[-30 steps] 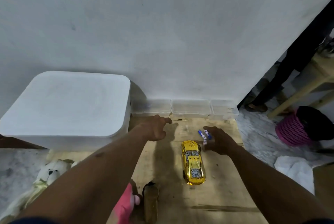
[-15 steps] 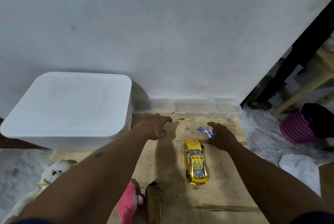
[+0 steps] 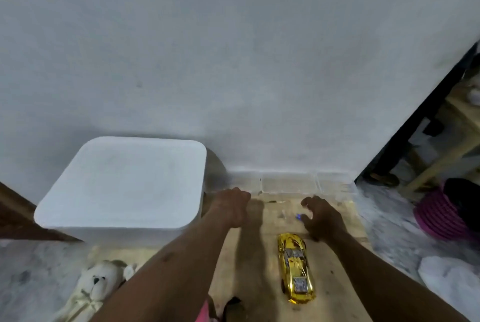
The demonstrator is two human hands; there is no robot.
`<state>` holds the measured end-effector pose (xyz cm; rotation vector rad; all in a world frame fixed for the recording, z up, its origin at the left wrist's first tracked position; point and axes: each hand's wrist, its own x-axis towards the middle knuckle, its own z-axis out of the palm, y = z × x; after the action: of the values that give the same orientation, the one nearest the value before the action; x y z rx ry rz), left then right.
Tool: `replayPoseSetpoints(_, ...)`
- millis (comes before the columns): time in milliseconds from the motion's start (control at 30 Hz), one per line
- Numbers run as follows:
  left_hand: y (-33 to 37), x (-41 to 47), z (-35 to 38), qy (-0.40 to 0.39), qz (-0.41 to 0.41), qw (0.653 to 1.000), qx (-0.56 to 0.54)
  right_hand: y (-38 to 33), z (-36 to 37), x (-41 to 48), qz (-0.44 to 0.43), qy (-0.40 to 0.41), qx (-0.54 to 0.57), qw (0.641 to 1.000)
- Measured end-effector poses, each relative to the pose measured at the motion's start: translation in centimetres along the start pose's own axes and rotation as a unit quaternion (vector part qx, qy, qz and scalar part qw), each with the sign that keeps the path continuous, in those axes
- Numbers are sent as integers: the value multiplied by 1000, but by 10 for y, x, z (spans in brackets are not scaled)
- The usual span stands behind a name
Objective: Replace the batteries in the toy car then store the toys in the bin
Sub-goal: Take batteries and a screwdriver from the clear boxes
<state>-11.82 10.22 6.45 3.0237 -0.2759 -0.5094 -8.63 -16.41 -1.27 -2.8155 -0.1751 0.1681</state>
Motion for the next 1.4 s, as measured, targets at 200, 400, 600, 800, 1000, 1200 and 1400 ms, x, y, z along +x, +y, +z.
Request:
replayPoseSetpoints(200,-11,9,-23,17,-42,999,30,-81,-12,21,-94,-24,-18,995)
replayPoseSetpoints(400,-18,44,-12,-22,-59,994,88,-131,6,68,-159,-62,-106,980)
replayPoseSetpoints(600,-22,85,19,-74,-90,990,85,-142,35,107,-213,-105,-212,948)
replayPoseSetpoints(800,-28,104,28,-75,-126,987,69,-146,45,112,-256,-85,-227,936)
replayPoseSetpoints(1000,-34,110,28,-55,-108,987,106,-142,45,112,-278,-69,-214,934)
replayPoseSetpoints(1200,-38,106,19,-30,-87,986,138,-132,54,109,-263,-16,-238,935)
replayPoseSetpoints(1400,-38,108,-1,-51,-105,986,116,-125,46,110,-229,8,-252,940)
